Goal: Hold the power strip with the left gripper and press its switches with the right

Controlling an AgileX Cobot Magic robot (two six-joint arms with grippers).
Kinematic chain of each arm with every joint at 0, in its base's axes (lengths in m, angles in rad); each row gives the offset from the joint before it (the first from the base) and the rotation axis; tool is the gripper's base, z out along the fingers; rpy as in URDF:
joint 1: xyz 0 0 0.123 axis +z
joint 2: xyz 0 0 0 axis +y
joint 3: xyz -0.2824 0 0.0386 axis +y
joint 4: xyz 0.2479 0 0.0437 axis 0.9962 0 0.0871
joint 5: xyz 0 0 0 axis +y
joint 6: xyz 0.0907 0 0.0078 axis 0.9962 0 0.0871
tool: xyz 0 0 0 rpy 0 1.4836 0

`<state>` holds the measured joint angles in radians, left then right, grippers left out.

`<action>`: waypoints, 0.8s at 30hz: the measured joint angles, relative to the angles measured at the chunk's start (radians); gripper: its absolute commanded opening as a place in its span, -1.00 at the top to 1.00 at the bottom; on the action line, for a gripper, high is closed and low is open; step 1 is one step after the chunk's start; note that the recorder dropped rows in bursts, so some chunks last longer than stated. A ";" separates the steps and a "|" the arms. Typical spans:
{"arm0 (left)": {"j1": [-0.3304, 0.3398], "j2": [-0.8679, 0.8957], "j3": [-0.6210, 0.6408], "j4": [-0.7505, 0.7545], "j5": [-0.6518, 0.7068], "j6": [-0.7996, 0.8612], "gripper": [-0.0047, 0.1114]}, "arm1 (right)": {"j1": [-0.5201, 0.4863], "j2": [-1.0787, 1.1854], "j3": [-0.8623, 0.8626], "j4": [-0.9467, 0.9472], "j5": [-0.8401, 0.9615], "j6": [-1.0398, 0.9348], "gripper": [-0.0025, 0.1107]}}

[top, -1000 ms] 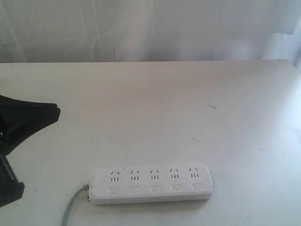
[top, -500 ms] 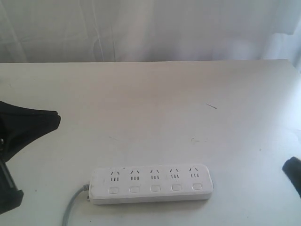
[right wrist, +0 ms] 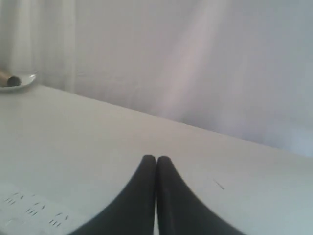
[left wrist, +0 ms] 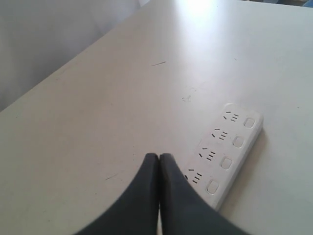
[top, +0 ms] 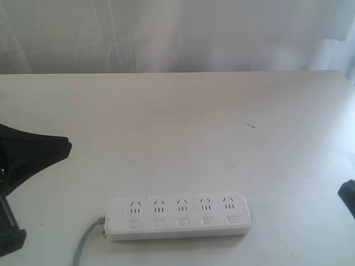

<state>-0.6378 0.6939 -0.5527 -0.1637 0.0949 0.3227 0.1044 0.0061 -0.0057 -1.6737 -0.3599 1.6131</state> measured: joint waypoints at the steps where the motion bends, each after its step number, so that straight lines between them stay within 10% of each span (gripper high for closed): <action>1: 0.000 0.000 0.000 0.000 0.000 0.000 0.92 | -0.031 0.000 0.000 0.019 0.009 0.000 0.96; 13: 0.000 0.000 0.000 -0.023 -0.055 -0.002 0.92 | -0.184 0.000 0.000 0.065 0.435 -0.002 0.96; 24: 0.000 0.006 0.000 -0.042 -0.150 -0.002 0.92 | -0.184 0.000 0.000 0.068 0.473 -0.002 0.96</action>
<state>-0.6378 0.7002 -0.5527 -0.2054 -0.0549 0.3211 -0.0794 0.0061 -0.0057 -1.6061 0.1132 1.6111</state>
